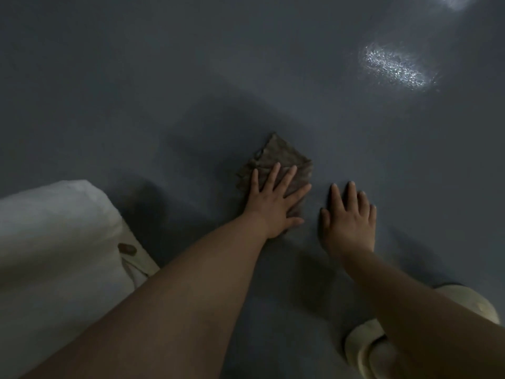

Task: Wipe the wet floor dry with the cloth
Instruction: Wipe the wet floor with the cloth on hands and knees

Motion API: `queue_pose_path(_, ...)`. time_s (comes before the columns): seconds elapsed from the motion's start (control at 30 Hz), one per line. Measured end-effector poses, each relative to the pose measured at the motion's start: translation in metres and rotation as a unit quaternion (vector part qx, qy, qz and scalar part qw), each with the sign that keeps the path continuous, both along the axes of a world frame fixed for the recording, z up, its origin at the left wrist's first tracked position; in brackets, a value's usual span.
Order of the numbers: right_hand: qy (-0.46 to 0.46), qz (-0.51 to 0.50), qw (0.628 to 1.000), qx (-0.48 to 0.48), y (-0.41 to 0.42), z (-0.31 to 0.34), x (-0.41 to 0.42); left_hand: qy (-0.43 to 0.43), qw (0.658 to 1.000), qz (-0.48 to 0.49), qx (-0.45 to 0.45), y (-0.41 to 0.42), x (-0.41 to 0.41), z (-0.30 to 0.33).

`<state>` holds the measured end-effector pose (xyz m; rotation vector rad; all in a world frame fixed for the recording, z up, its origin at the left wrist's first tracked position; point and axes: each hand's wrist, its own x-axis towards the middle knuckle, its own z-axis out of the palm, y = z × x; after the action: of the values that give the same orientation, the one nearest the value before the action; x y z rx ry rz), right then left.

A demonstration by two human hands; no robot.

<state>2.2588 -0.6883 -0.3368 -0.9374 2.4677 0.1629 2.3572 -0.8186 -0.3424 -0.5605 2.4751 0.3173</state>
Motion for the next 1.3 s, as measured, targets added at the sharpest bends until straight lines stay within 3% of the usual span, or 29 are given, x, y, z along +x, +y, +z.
queue_pose_path(0.1, -0.003, -0.004, 1.000, -0.018, -0.011, 0.000, 0.013, 0.005, 1.000, 0.030, 0.000, -0.016, 0.006, 0.000)
queue_pose_path(0.23, -0.013, 0.026, 0.999, -0.032, -0.029, 0.000, 0.029, 0.002, 0.978, 0.205, -0.033, -0.058, 0.038, -0.003)
queue_pose_path(0.3, -0.020, 0.038, 0.999, -0.029, -0.033, -0.001, 0.035, -0.011, 0.947, 0.317, -0.046, -0.084, 0.071, -0.002)
queue_pose_path(0.4, -0.026, 0.042, 0.999, -0.018, -0.032, -0.002, 0.040, -0.020, 0.867, 0.496, -0.037, -0.106, 0.119, -0.001)
queue_pose_path(0.5, -0.024, 0.040, 0.999, -0.023, -0.031, -0.003, 0.041, -0.013, 0.820, 0.570, -0.048, -0.105, 0.135, -0.004)
queue_pose_path(0.63, -0.017, 0.041, 0.999, -0.031, -0.031, -0.007, 0.042, 0.008, 0.846, 0.528, -0.072, -0.081, 0.110, -0.009)
queue_pose_path(0.77, -0.007, 0.030, 0.999, -0.036, -0.031, -0.011, 0.045, 0.030, 0.937, 0.346, -0.044, -0.026, 0.066, -0.009)
queue_pose_path(0.83, -0.004, 0.028, 0.999, -0.037, -0.032, -0.011, 0.046, 0.033, 0.967, 0.252, -0.019, -0.010, 0.052, -0.008)
queue_pose_path(0.97, -0.001, 0.026, 0.999, -0.031, -0.033, -0.011, 0.047, 0.034, 0.984, 0.171, -0.034, -0.037, 0.062, -0.012)
queue_pose_path(1.03, -0.003, 0.028, 0.999, -0.028, -0.033, -0.010, 0.046, 0.036, 0.979, 0.196, -0.052, -0.060, 0.076, -0.015)
queue_pose_path(1.13, -0.002, 0.033, 0.999, -0.027, -0.032, -0.011, 0.046, 0.035, 0.934, 0.348, -0.072, -0.090, 0.102, -0.016)
queue_pose_path(1.3, 0.002, 0.029, 0.999, -0.033, -0.032, -0.011, 0.046, 0.014, 0.806, 0.586, -0.081, -0.121, 0.157, -0.014)
